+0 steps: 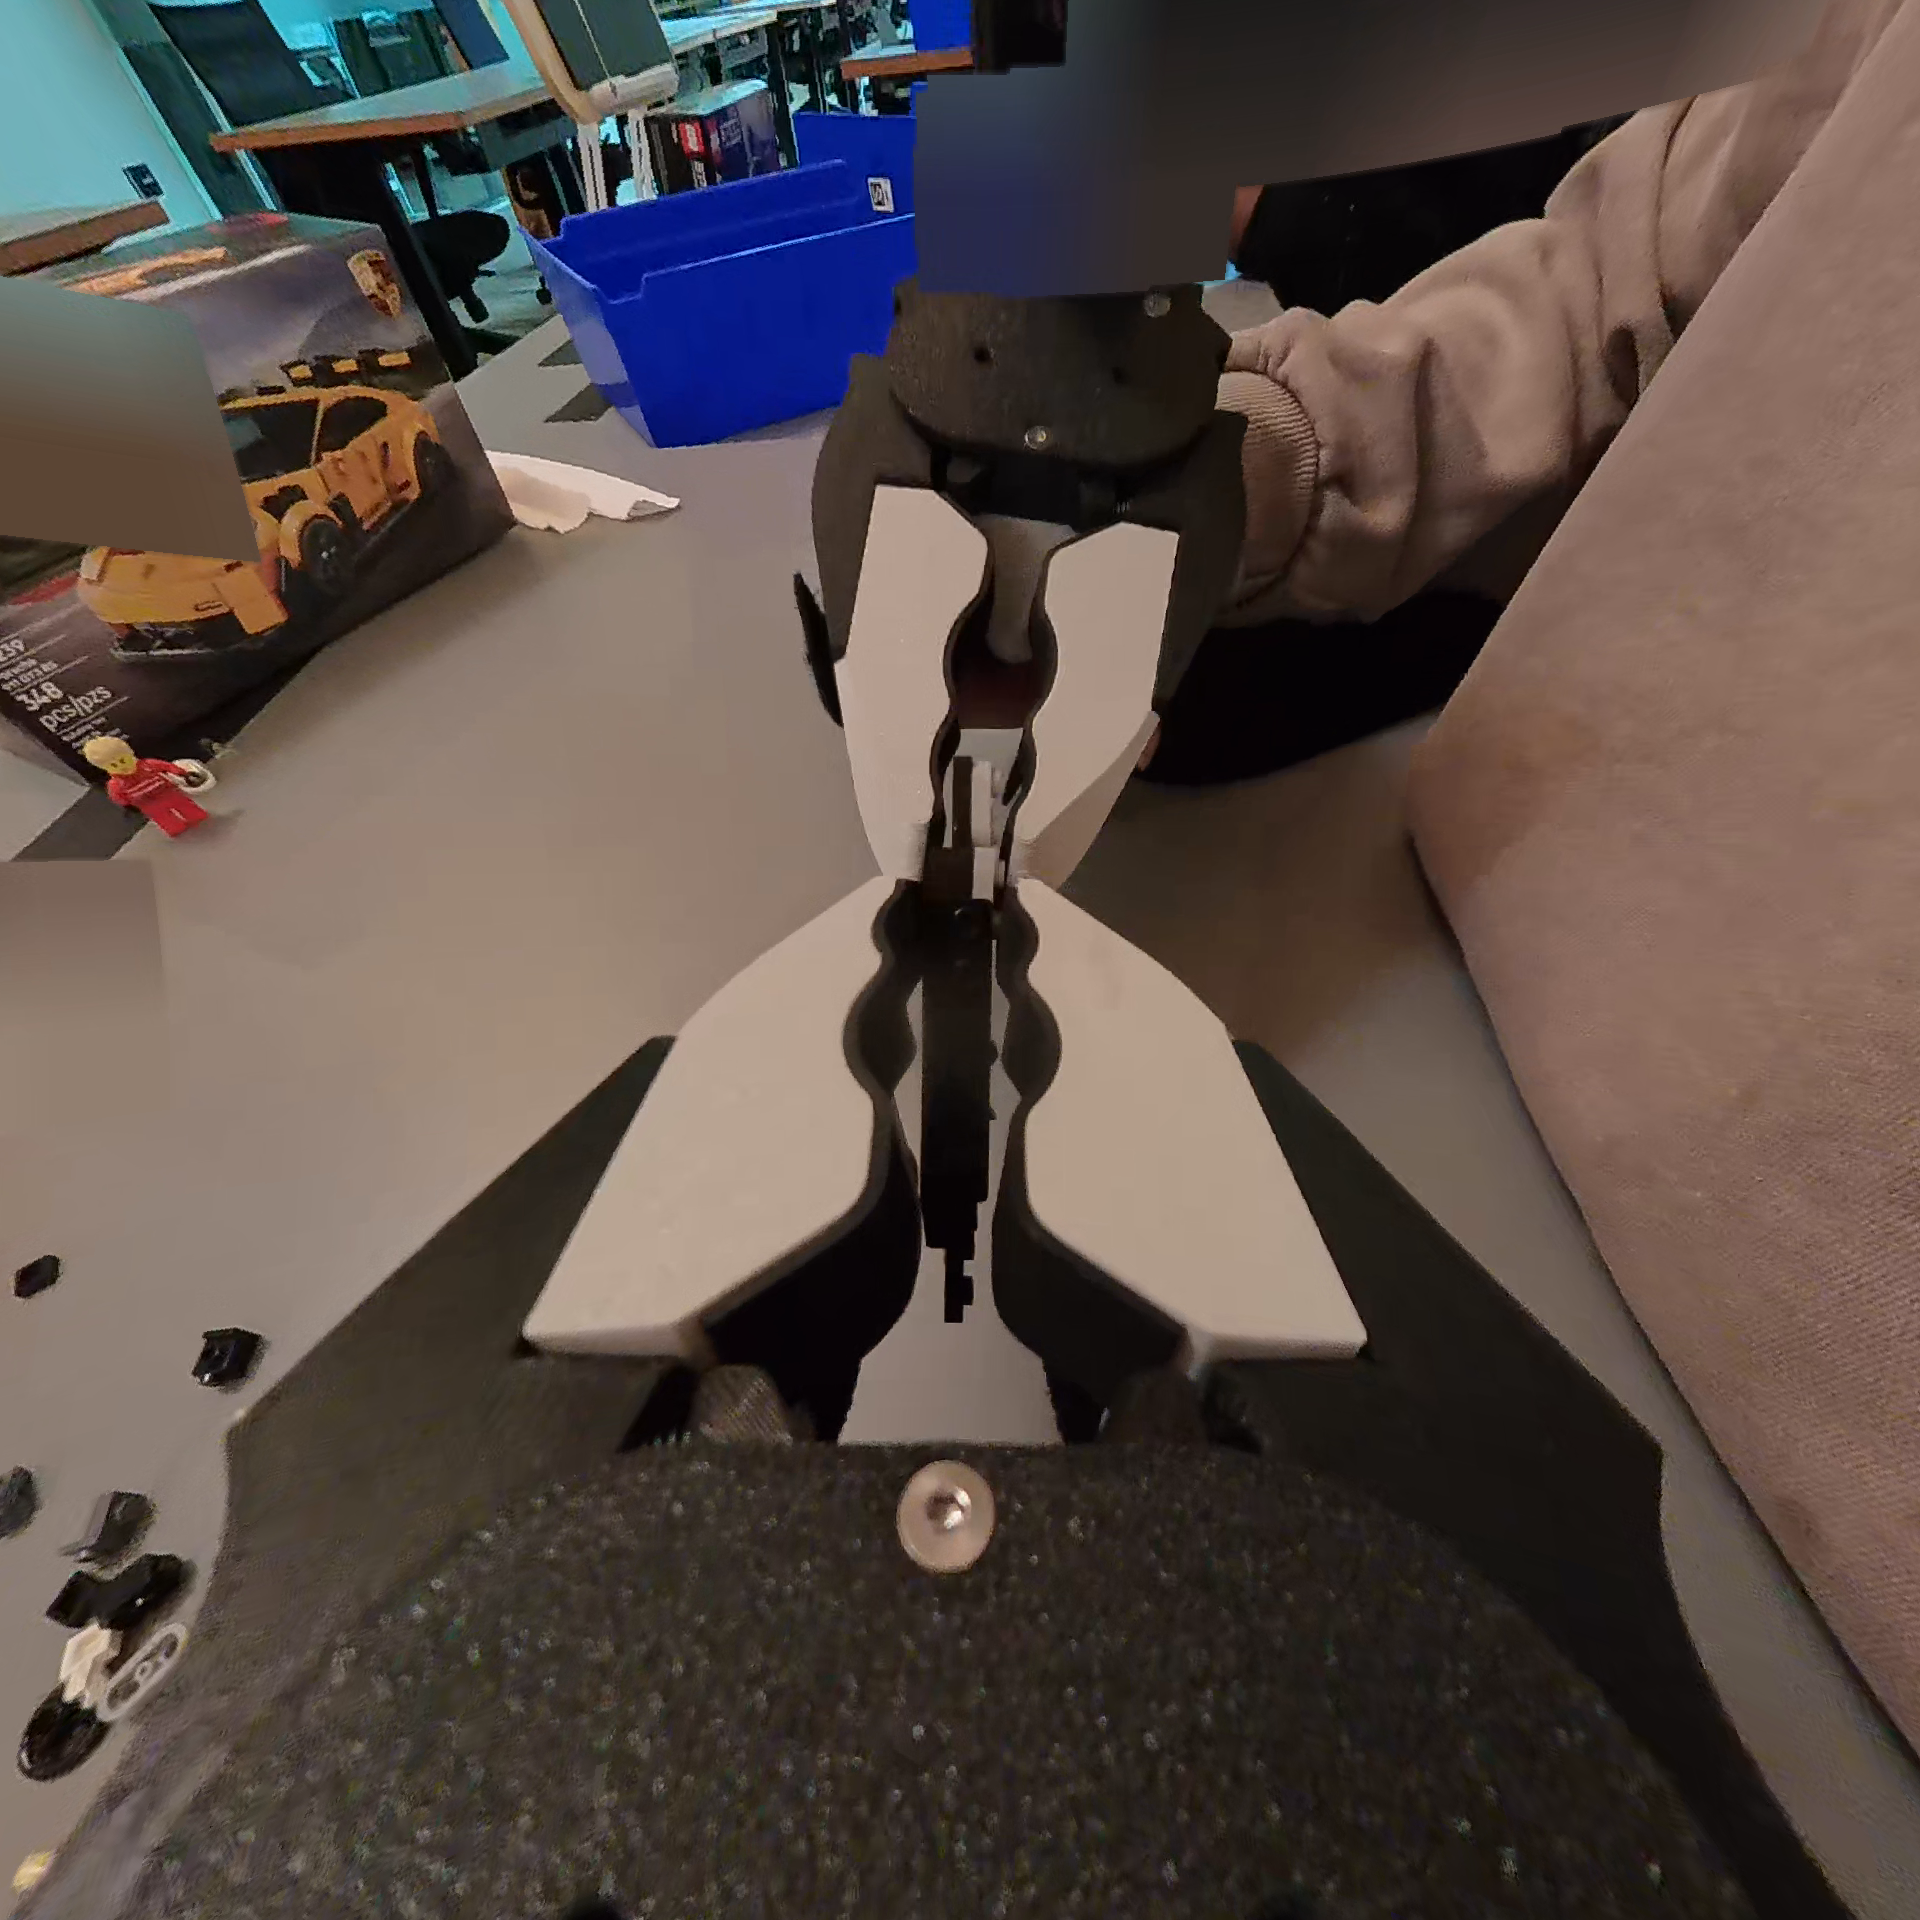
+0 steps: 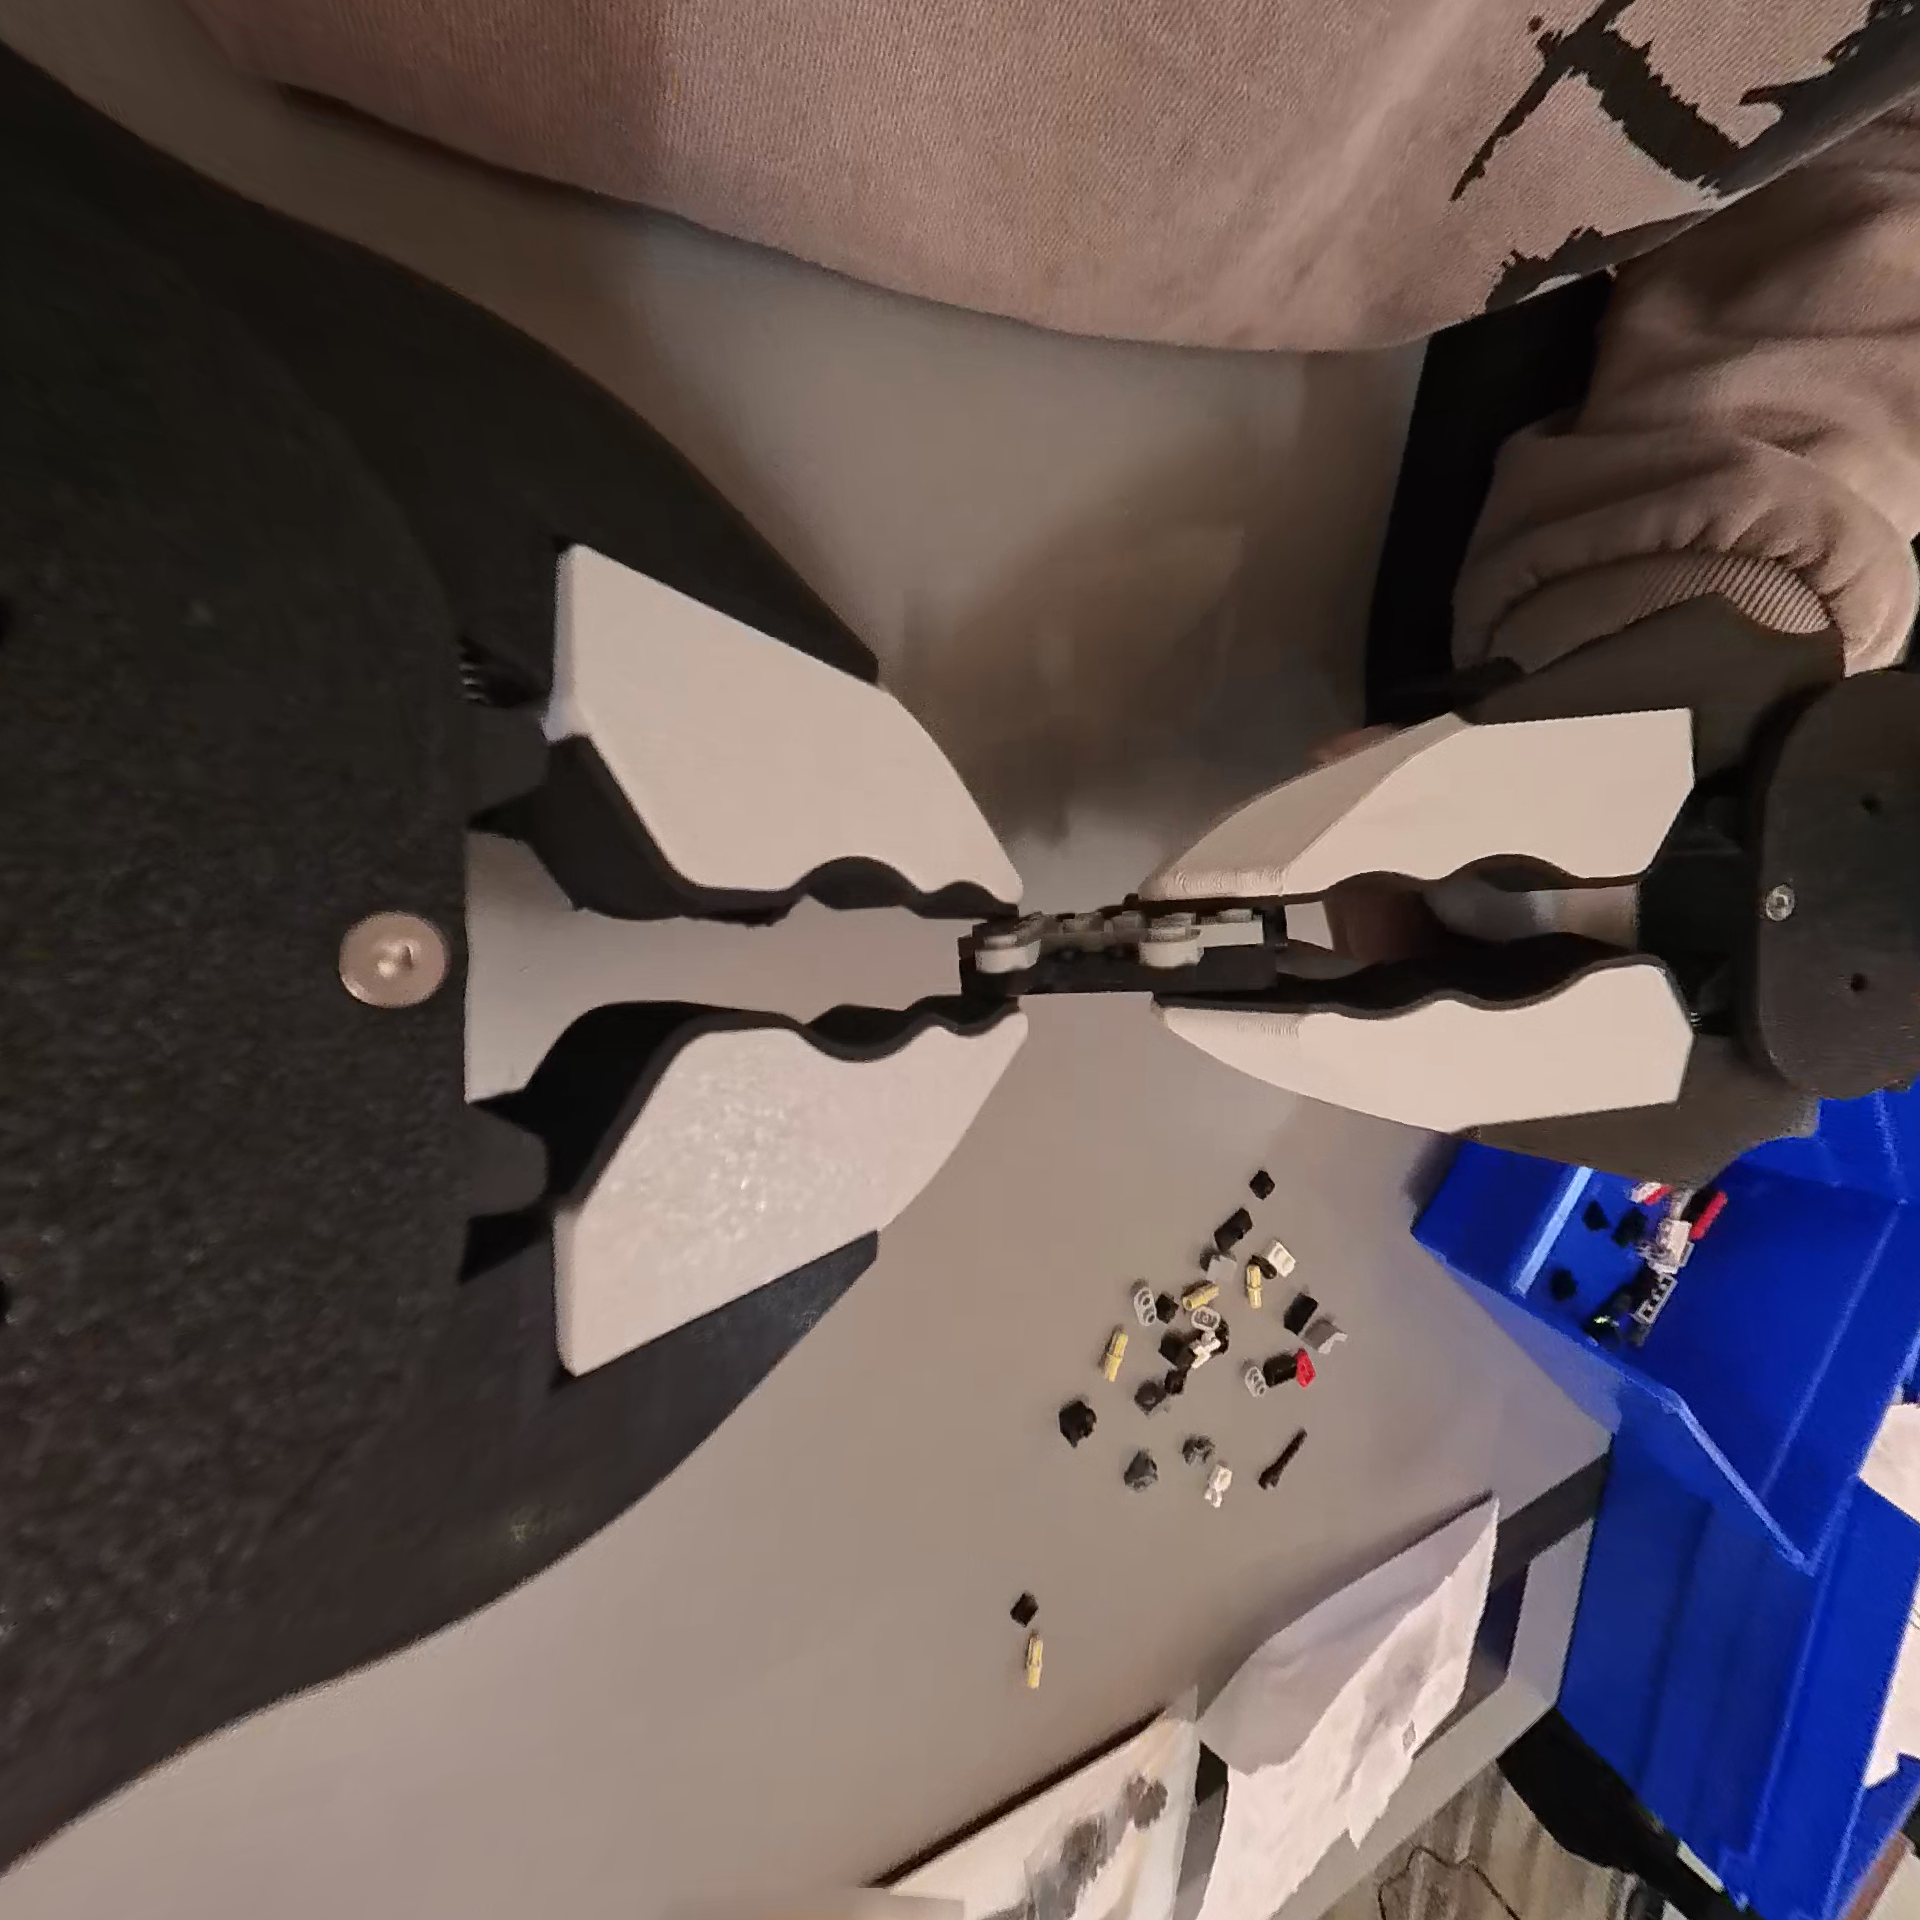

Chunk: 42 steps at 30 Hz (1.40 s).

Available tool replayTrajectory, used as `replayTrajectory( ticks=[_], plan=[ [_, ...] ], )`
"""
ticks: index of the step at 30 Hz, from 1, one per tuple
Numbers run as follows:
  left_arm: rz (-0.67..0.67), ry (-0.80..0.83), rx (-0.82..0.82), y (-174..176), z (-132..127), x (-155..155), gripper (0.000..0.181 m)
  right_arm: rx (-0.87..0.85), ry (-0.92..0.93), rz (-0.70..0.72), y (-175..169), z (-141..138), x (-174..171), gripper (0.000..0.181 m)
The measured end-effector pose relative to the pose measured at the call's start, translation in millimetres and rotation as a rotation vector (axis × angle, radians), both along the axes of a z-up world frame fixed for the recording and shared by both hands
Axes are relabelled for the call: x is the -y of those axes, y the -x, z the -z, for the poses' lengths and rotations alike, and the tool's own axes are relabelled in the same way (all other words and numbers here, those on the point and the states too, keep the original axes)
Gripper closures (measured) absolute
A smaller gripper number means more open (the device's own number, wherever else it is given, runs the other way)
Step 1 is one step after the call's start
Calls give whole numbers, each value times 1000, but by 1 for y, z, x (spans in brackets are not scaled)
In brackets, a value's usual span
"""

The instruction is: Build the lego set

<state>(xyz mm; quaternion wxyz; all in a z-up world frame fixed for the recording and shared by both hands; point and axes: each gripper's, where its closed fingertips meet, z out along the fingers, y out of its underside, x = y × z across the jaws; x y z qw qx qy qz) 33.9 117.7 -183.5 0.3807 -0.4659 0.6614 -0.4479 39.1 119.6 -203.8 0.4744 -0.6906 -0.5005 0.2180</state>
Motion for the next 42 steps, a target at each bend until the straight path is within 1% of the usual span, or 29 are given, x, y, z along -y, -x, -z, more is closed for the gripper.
replayTrajectory(
  ticks=[3, 6, 10, 11, 15, 19, 21, 24, 27, 28, 29, 30, 31, 32, 33, 35, 38, 42],
  plan=[
    [2, 5, 2, 0, -2, 1, 166, -28, 45, -1, 0, -2, 1, 169],
    [-24, 41, -19, -2, 2, -4, 166, -32, 41, 10, -2, 3, -3, 169],
    [-54, -30, -3, -4, 0, -6, 163, -5, 10, 15, -7, 5, -4, 169],
    [-52, -42, -8, -4, 0, -5, 167, 4, 2, 13, -7, 6, -4, 169],
    [-37, -59, -85, -5, 5, -2, 167, 14, -18, -7, -7, 11, -3, 169],
    [-55, -125, -156, -8, 14, -3, 167, -6, -20, 15, -4, 16, -7, 167],
    [-49, -146, -176, -9, 17, -3, 167, 11, -21, 2, -4, 18, -7, 168],
    [-72, -153, -158, -11, 15, -5, 166, -10, 0, 13, -6, 17, -10, 168],
    [-105, -134, -91, -12, 6, -11, 165, -109, 37, 0, -9, 8, -10, 168],
    [-109, -124, -101, -10, 6, -14, 163, -155, 43, -7, -11, 3, -10, 168],
    [-105, -92, -123, -6, 9, -17, 149, -234, 49, -5, -14, -7, -10, 168],
    [-107, -35, -126, -3, 10, -19, 143, -315, 54, -11, -18, -18, -9, 169],
    [-103, 39, -101, -1, 8, -19, 143, -373, 55, -11, -22, -27, -9, 169],
    [-97, 115, -77, 1, 6, -19, 146, -421, 54, -12, -25, -34, -9, 169],
    [-98, 176, -54, 2, 4, -19, 156, -465, 60, -22, -25, -39, -8, 169],
    [-90, 236, 10, 3, -4, -18, 173, -513, 70, -27, -24, -43, -8, 168],
    [-109, 271, 21, 2, -10, -21, 173, -572, 109, -16, -27, -47, -12, 169],
    [-131, 410, -30, 1, -4, -25, 173, -611, 203, 21, -29, -41, -19, 168]
  ],
)
